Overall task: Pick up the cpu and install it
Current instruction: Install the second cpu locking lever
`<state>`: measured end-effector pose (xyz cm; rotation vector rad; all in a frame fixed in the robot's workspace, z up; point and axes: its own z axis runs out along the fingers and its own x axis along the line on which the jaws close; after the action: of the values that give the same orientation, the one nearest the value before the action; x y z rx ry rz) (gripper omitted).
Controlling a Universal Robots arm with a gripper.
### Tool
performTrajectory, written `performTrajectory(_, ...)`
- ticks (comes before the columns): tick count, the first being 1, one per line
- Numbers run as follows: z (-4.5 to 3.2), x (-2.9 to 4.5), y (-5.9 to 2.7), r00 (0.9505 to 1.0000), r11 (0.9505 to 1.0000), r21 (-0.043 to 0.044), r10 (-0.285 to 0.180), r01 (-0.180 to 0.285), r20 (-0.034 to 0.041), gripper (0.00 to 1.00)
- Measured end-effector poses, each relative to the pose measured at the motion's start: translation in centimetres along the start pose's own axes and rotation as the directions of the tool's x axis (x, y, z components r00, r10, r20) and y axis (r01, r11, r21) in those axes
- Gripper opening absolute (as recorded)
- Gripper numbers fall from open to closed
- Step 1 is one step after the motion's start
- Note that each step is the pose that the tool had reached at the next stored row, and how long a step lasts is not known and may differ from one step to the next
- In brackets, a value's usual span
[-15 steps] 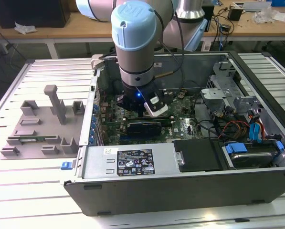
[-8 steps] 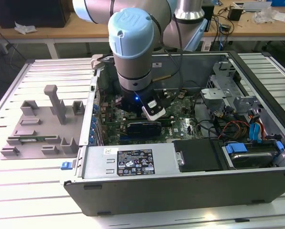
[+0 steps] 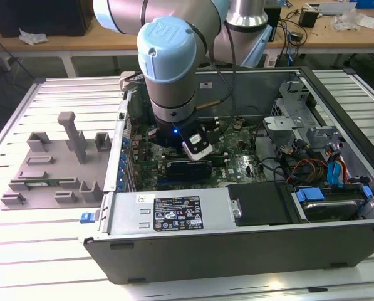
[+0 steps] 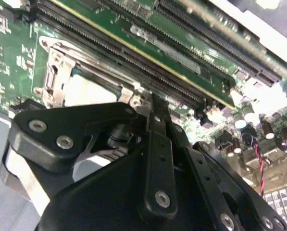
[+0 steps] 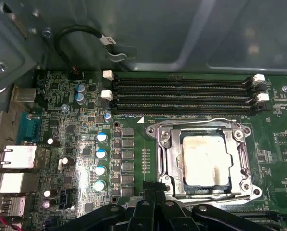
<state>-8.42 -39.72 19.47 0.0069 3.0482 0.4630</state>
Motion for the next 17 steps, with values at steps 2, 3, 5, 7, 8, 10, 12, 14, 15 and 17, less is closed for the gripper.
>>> performTrajectory(2,0.0,0.0,0.0,1.0,1.0,0.0001,0.0,0.0,0.0,0.11)
performTrajectory(3,-0.03,0.0,0.02,1.0,1.0,0.0003,0.0,0.0,0.0001,0.11)
performTrajectory(5,-0.32,-0.03,0.12,1.0,1.0,0.0022,0.0,0.0,0.0005,0.11)
performTrajectory(7,-0.81,-0.05,0.25,1.0,1.0,0.0079,0.0,0.0,0.0001,0.11)
performTrajectory(8,-1.05,-0.06,0.33,1.0,0.9999,0.0116,0.0,0.0,0.0001,0.11)
performTrajectory(10,-1.86,-0.11,0.61,1.0,0.9995,0.0308,-0.001,0.001,0.0001,0.11)
performTrajectory(12,-2.52,-0.17,0.86,1.0,0.9986,0.0524,-0.001,0.001,0.0,0.11)
performTrajectory(14,-3.08,-0.21,1.04,1.0,0.9969,0.0789,0.0,0.001,-0.0012,0.11)
performTrajectory(15,-3.15,-0.26,1.07,1.0,0.9961,0.0885,0.0,0.0,-0.0022,0.11)
performTrajectory(17,-3.1,-0.72,1.1,1.0,0.994,0.1094,0.005,-0.005,-0.002,0.11)
